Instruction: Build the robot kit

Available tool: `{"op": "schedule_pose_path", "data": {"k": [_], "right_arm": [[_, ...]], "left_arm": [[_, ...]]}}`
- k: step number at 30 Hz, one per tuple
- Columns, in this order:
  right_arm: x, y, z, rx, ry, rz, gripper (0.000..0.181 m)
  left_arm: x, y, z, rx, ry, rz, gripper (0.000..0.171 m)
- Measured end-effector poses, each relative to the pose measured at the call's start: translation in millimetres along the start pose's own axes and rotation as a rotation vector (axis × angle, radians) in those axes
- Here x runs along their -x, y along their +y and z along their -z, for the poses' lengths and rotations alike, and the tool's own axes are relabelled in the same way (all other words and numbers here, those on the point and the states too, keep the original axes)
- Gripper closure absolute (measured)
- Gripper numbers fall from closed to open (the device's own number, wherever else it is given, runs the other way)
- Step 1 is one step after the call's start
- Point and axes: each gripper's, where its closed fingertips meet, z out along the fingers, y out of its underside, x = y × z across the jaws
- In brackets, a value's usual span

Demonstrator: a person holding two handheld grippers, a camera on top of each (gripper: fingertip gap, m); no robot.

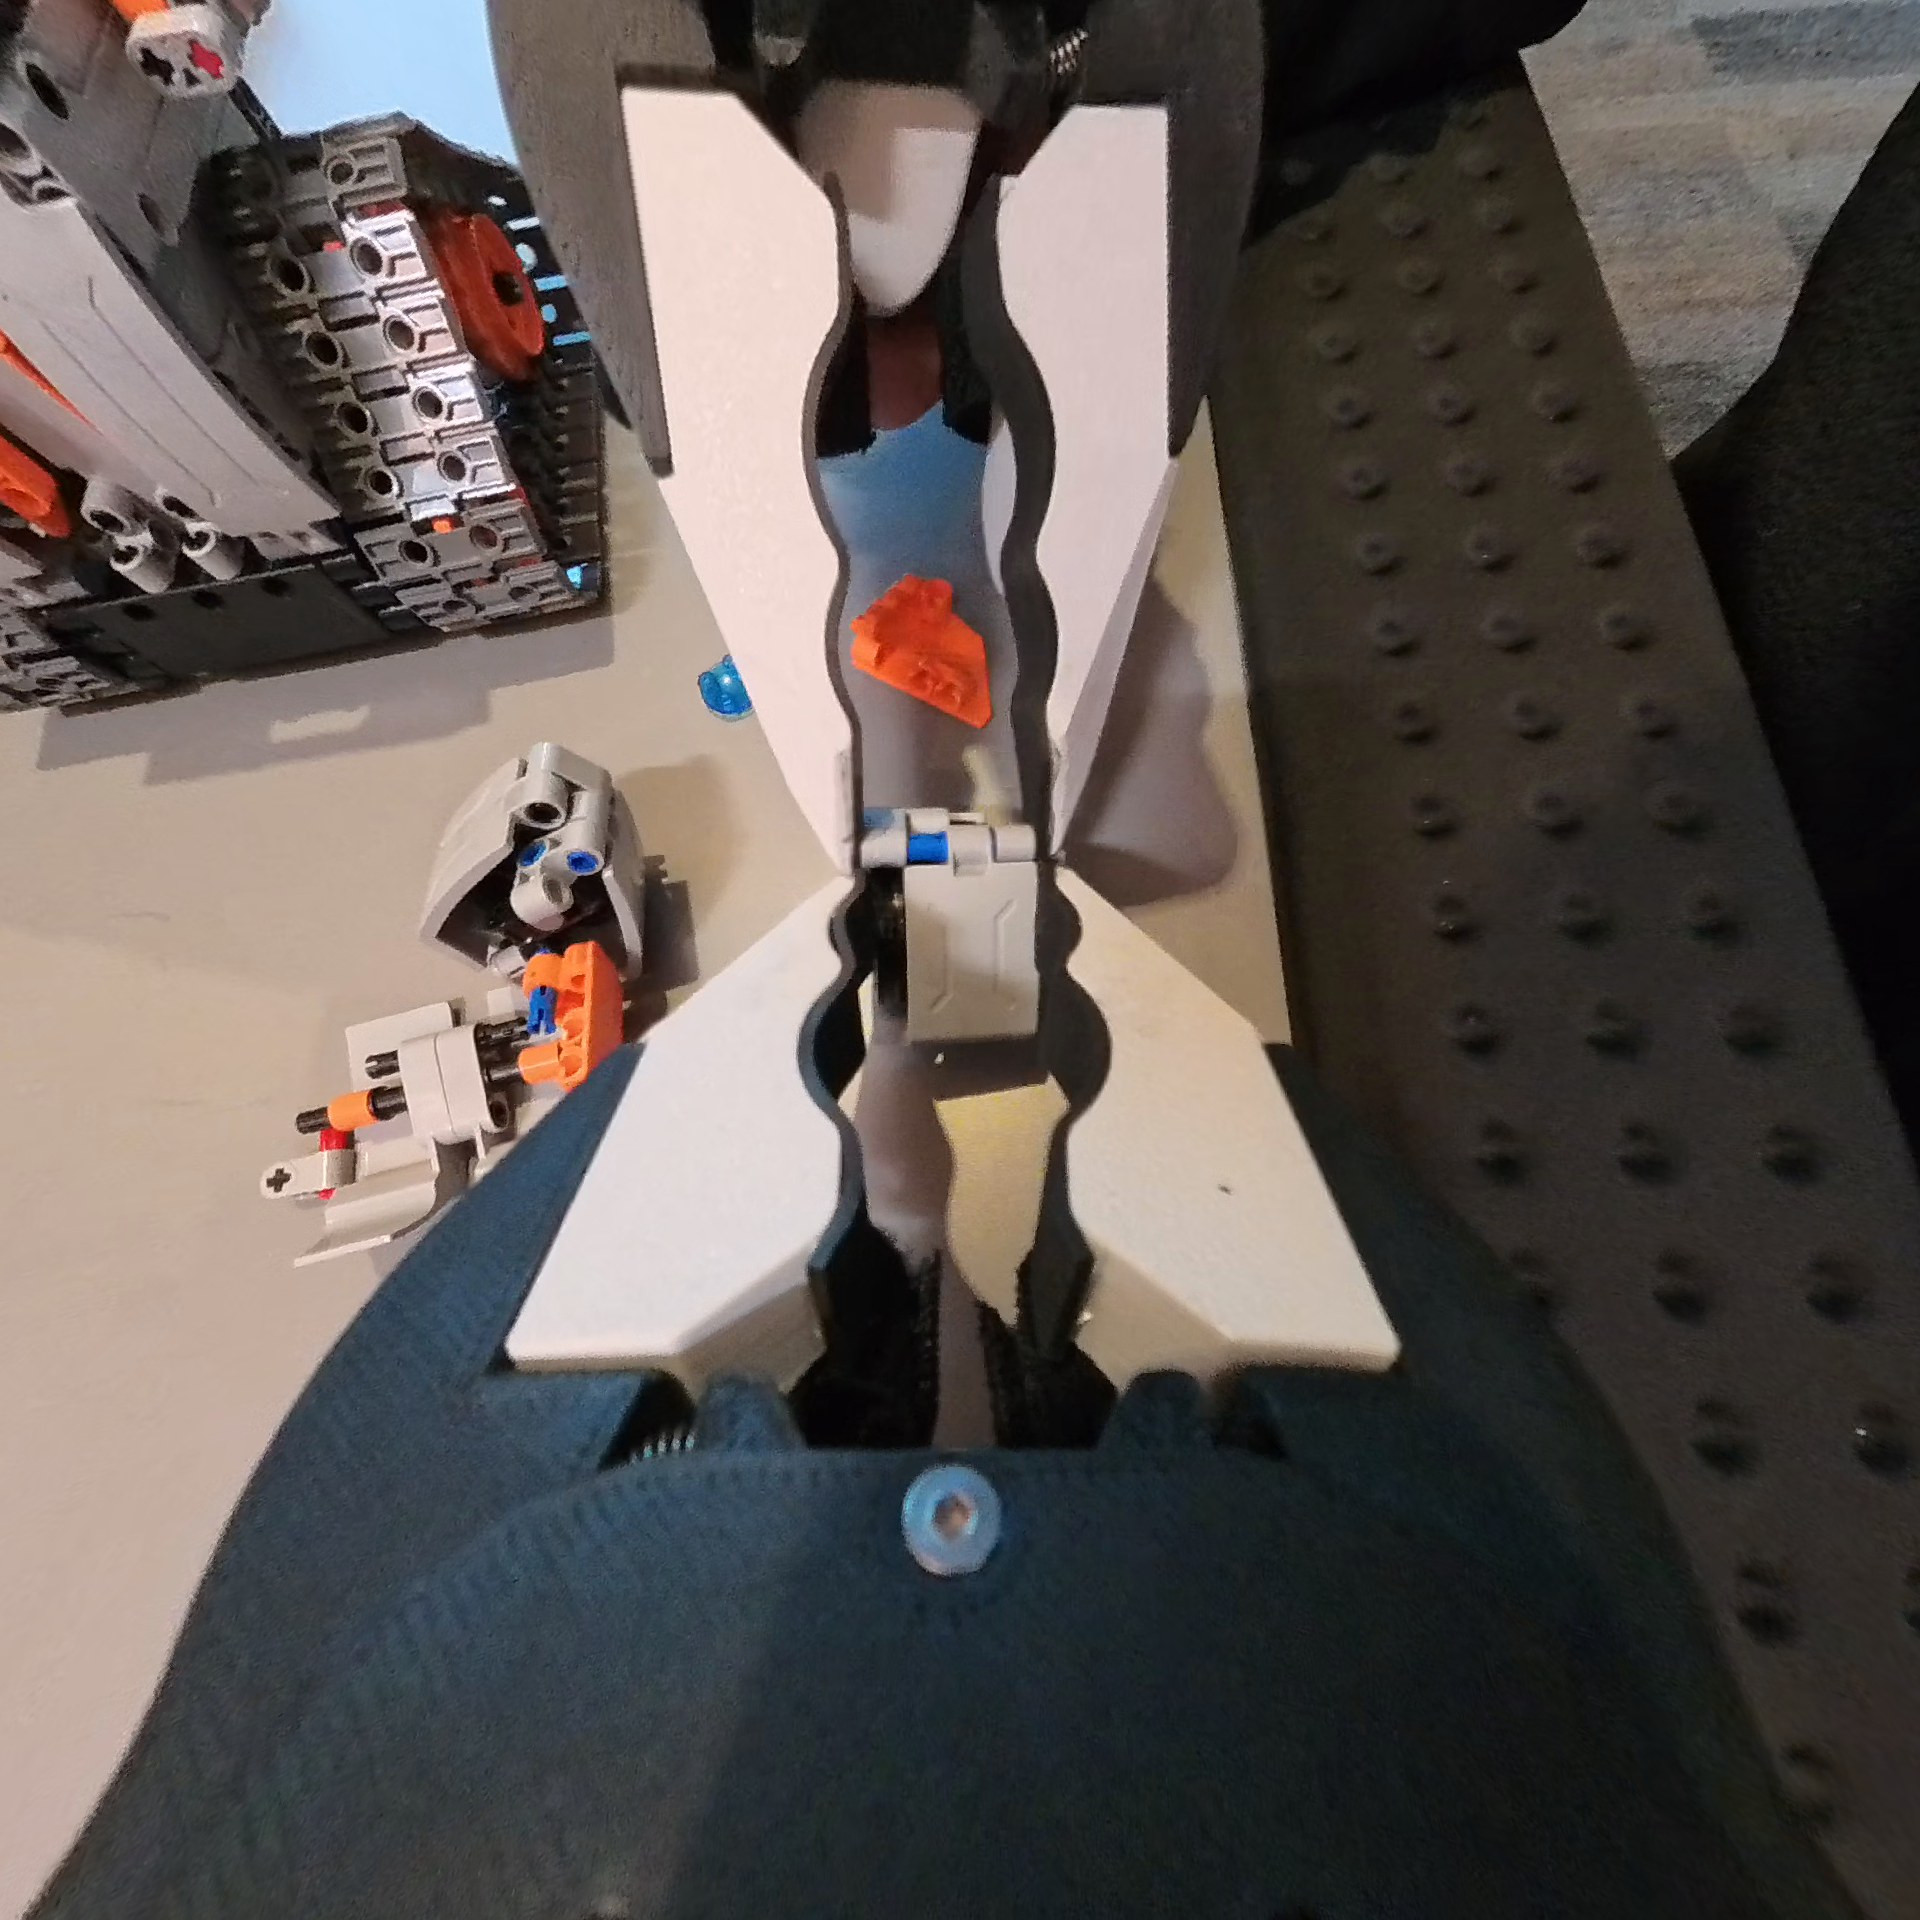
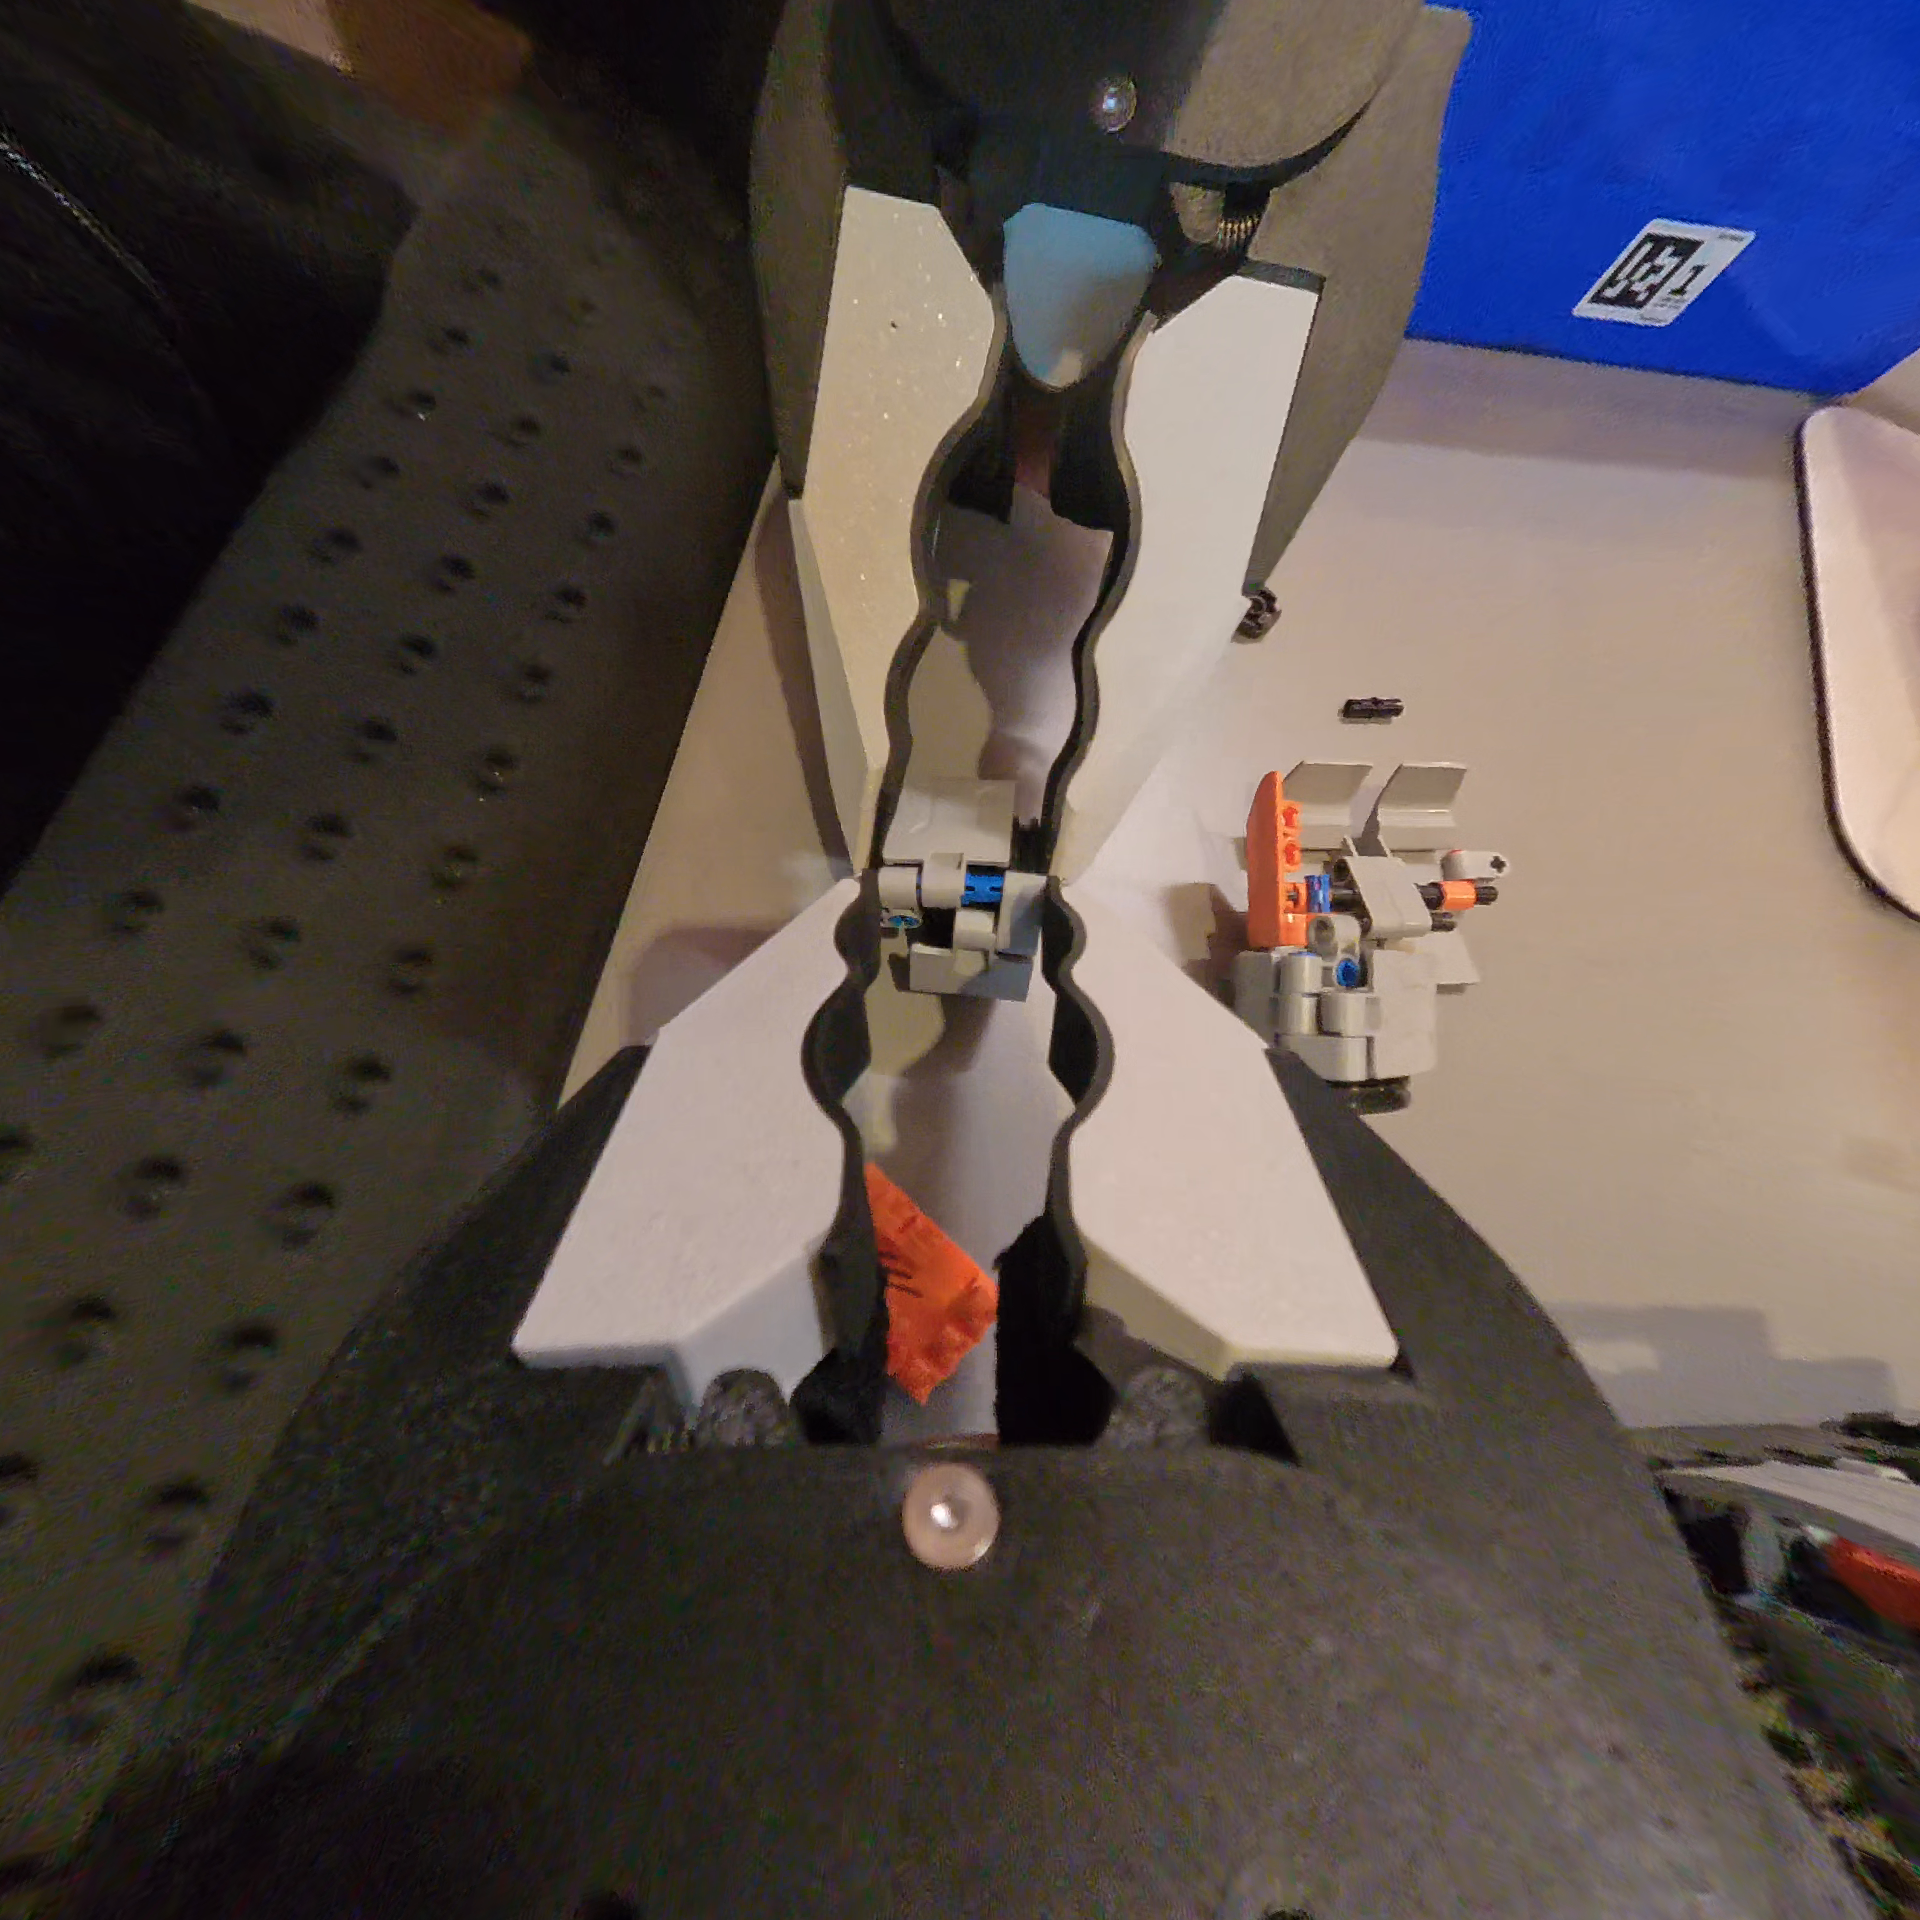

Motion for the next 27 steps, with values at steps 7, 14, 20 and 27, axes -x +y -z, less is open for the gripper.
{"op": "schedule_pose_path", "data": {"k": [7,14,20,27], "right_arm": [[-0.9,-1.1,-0.4,-0.010,0.021,0.019,0.154],[1.5,-2.9,-0.7,0.049,0.080,0.117,0.155],[2.2,-5.0,-0.1,0.025,0.041,0.062,0.155],[-9.1,-3.0,2.4,-0.072,-0.055,-0.188,0.153]], "left_arm": [[1.0,0.7,0.9,-0.007,0.008,0.008,0.144],[-1.2,0.0,1.2,-0.019,0.032,0.022,0.144],[-2.3,-0.4,1.4,-0.022,0.054,0.029,0.145],[9.7,-3.0,6.2,-0.038,0.015,0.057,0.143]]}}
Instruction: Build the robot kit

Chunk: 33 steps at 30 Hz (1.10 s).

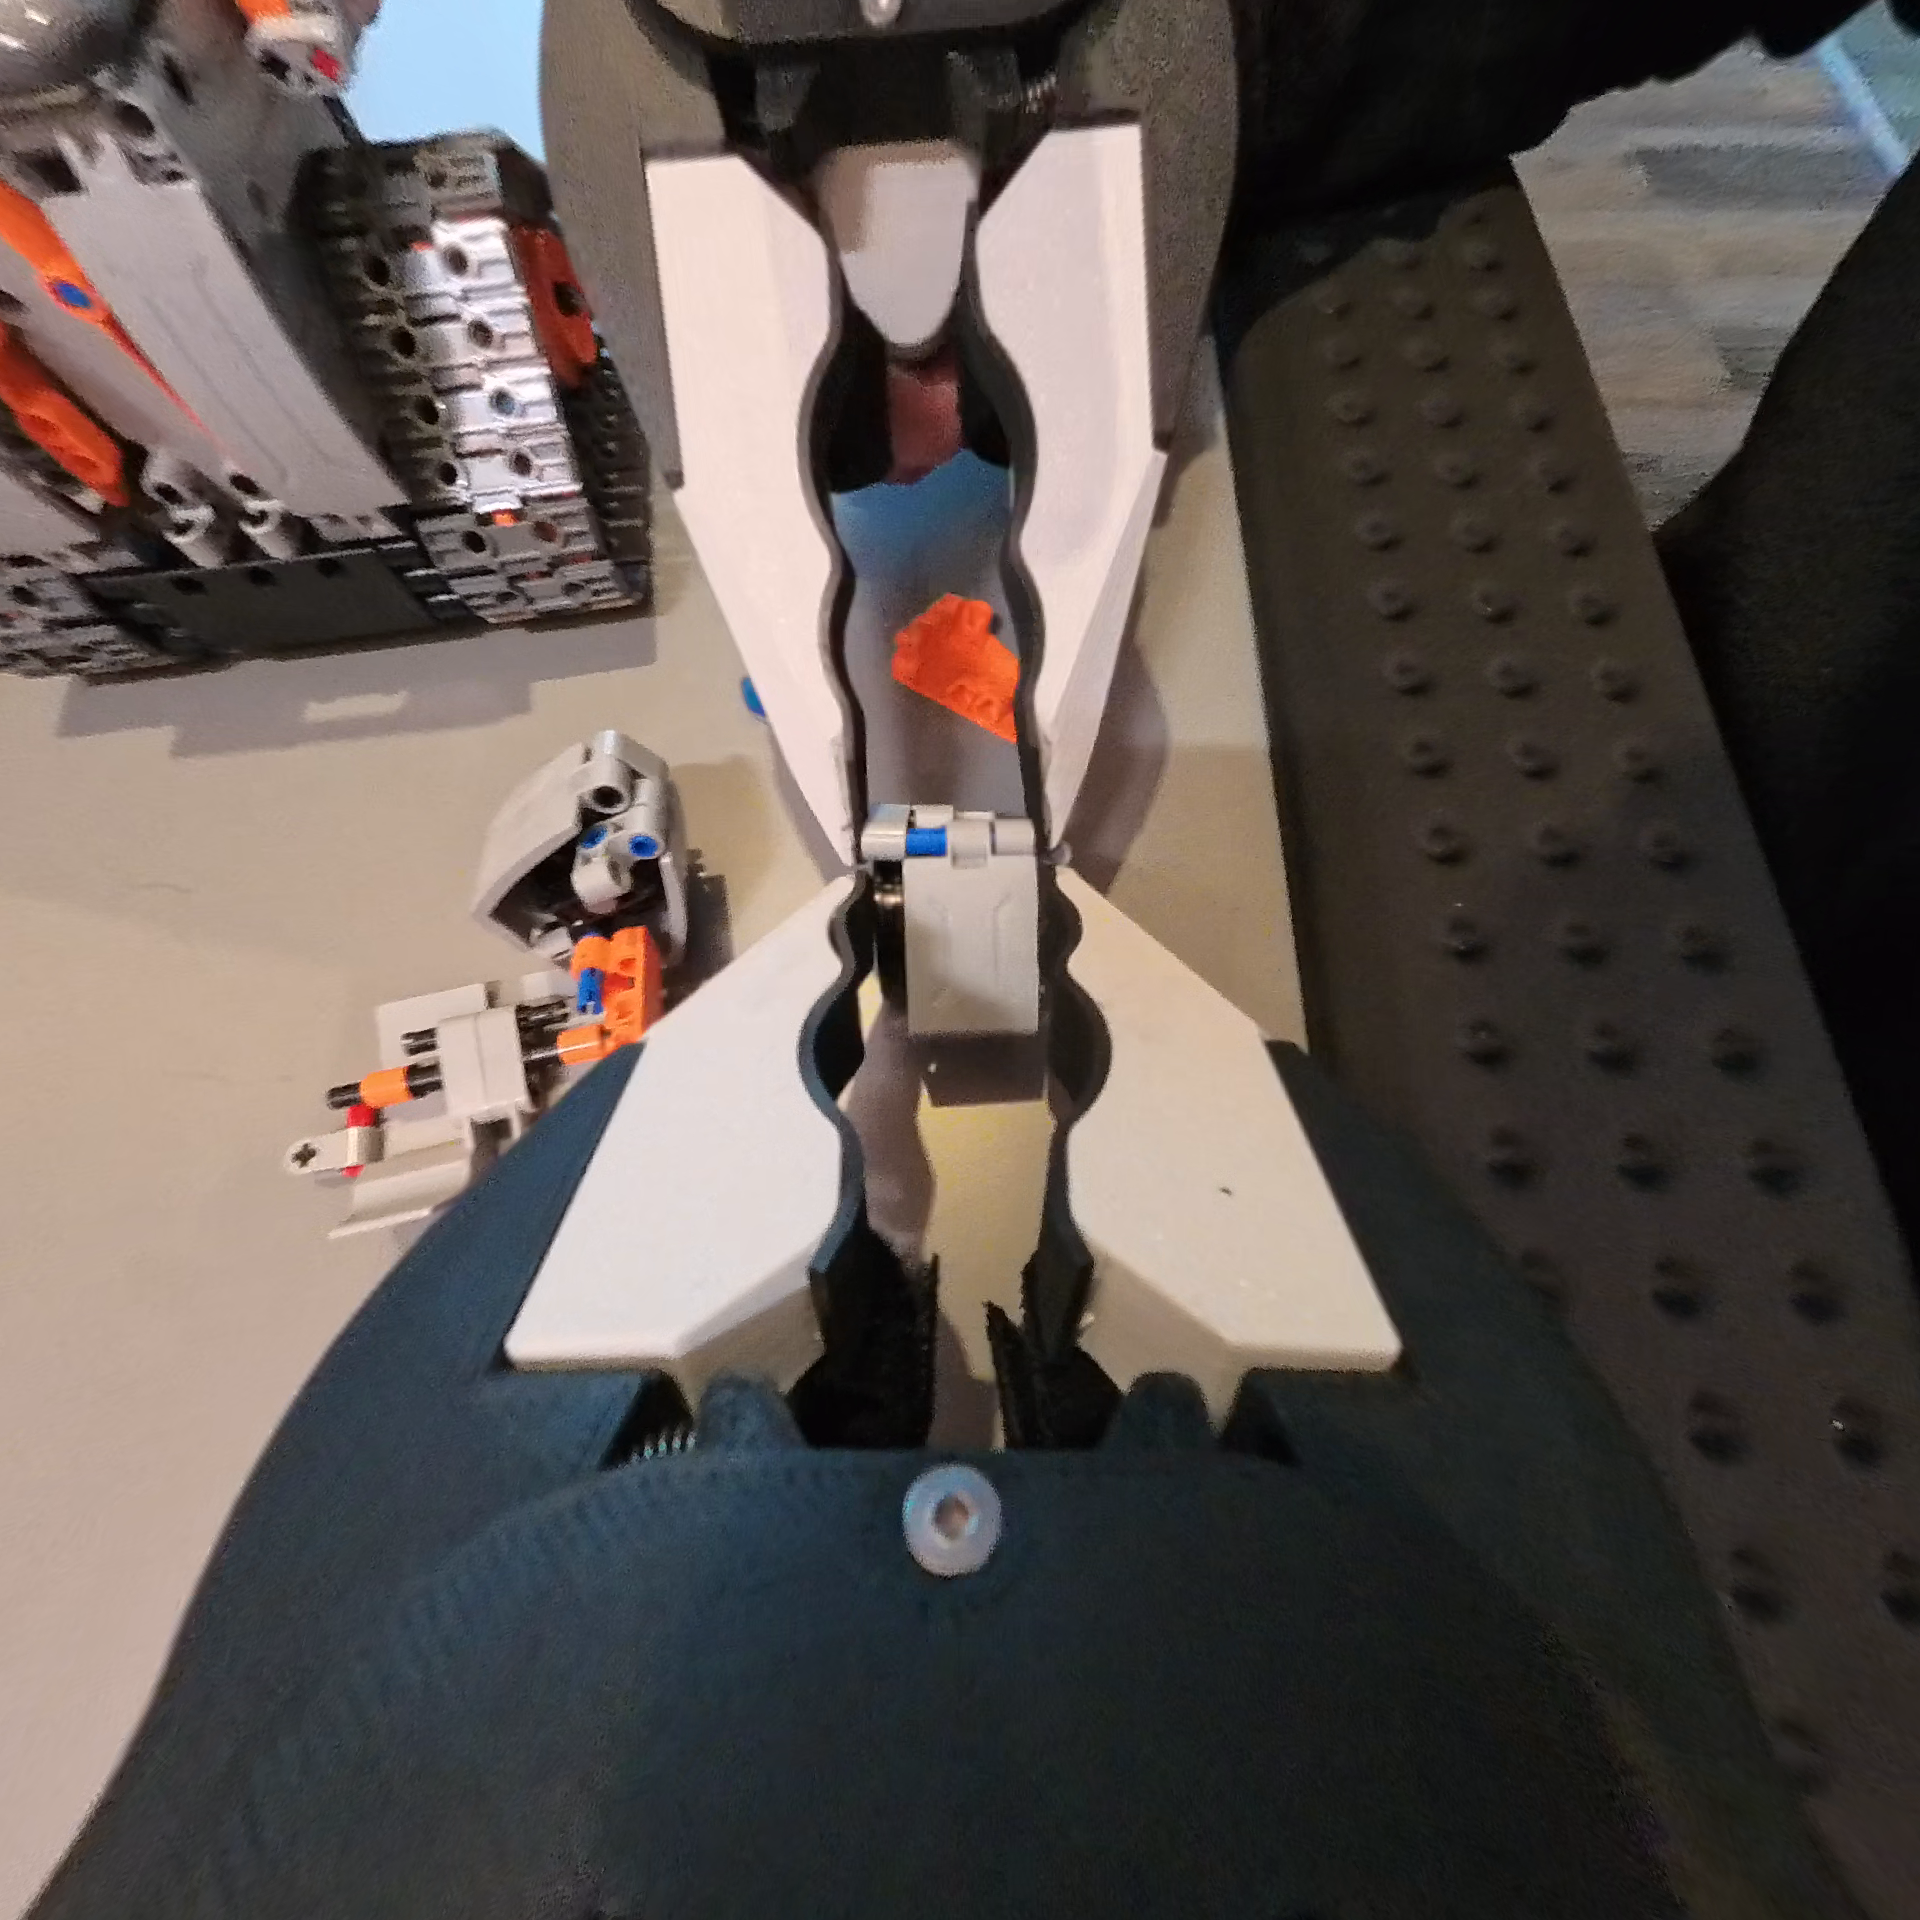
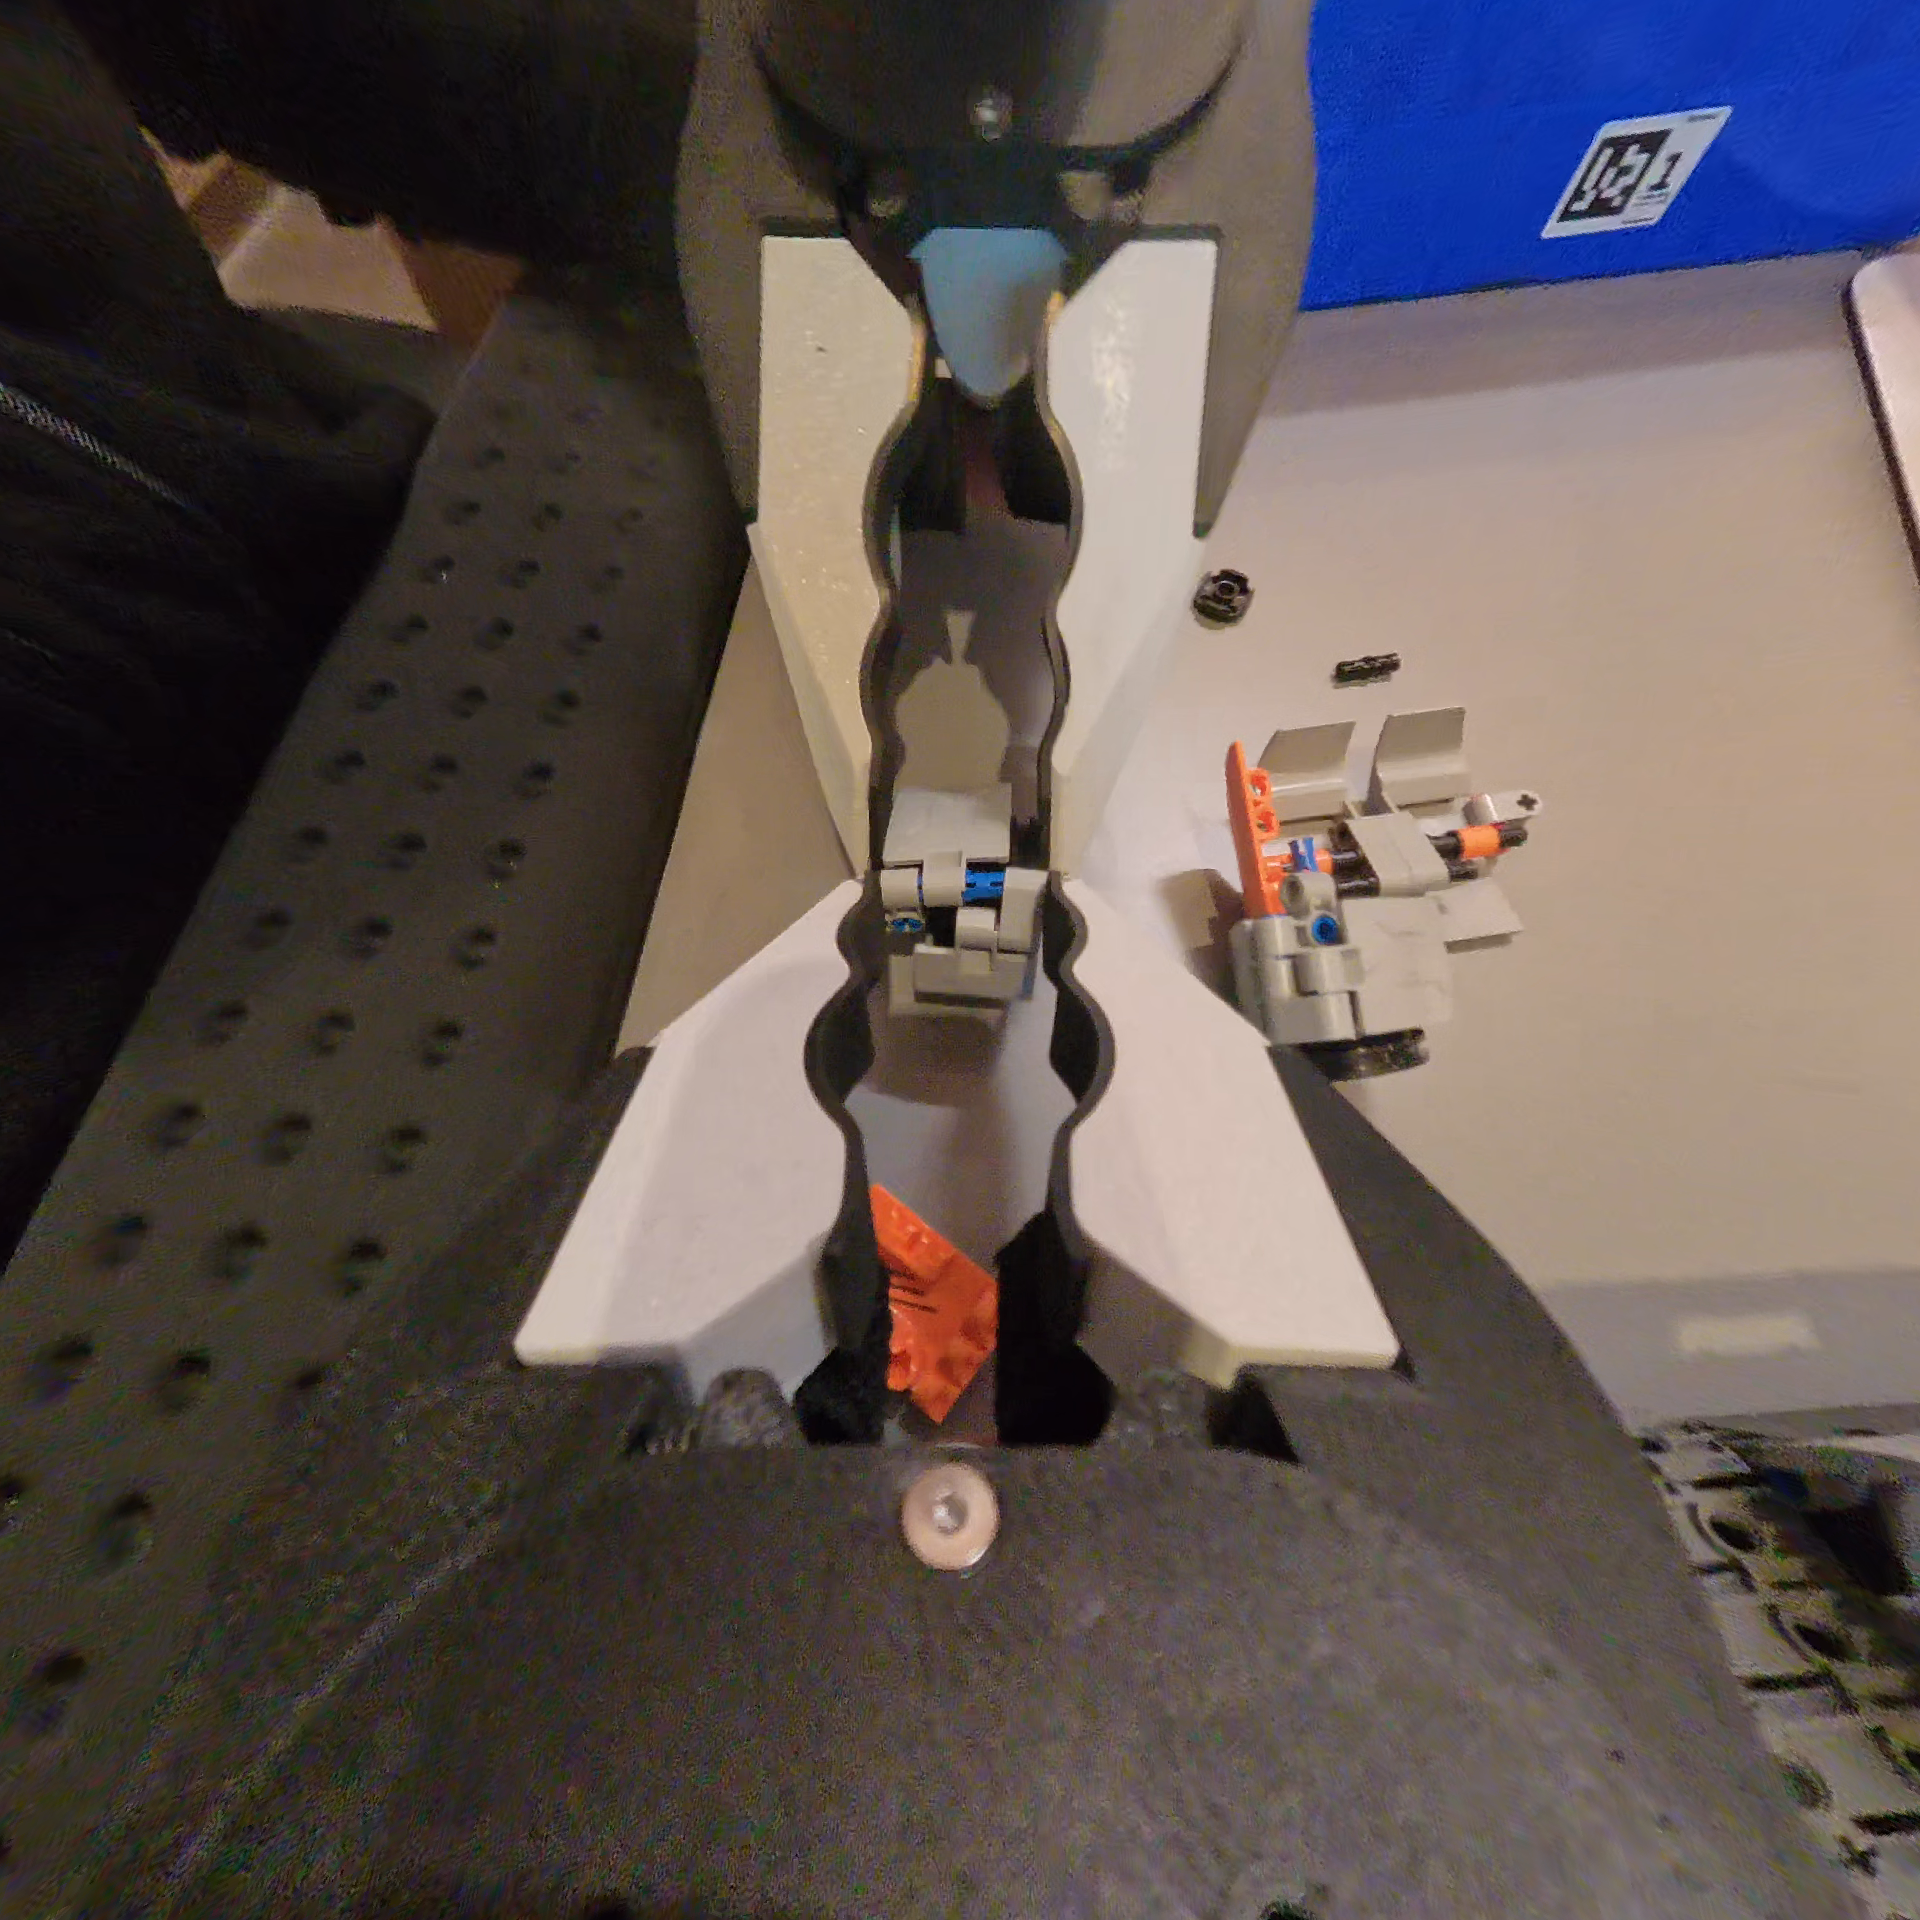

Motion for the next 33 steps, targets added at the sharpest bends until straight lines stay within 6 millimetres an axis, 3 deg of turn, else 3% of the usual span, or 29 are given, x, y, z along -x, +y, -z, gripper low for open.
{"op": "schedule_pose_path", "data": {"k": [14,24,28,33], "right_arm": [[-6.3,1.2,1.9,-0.037,-0.031,-0.124,0.153],[-5.6,-4.7,-1.9,-0.036,0.041,-0.039,0.154],[1.2,-1.3,-8.8,0.012,0.036,0.017,0.154],[-2.8,-1.2,-4.2,0.013,0.057,0.024,0.154]], "left_arm": [[5.8,3.8,2.4,0.018,-0.029,0.029,0.145],[4.7,6.8,0.8,0.039,-0.029,0.026,0.146],[-2.8,13.9,-9.3,0.090,-0.011,-0.014,0.146],[2.7,9.1,-8.6,0.077,-0.046,-0.031,0.146]]}}
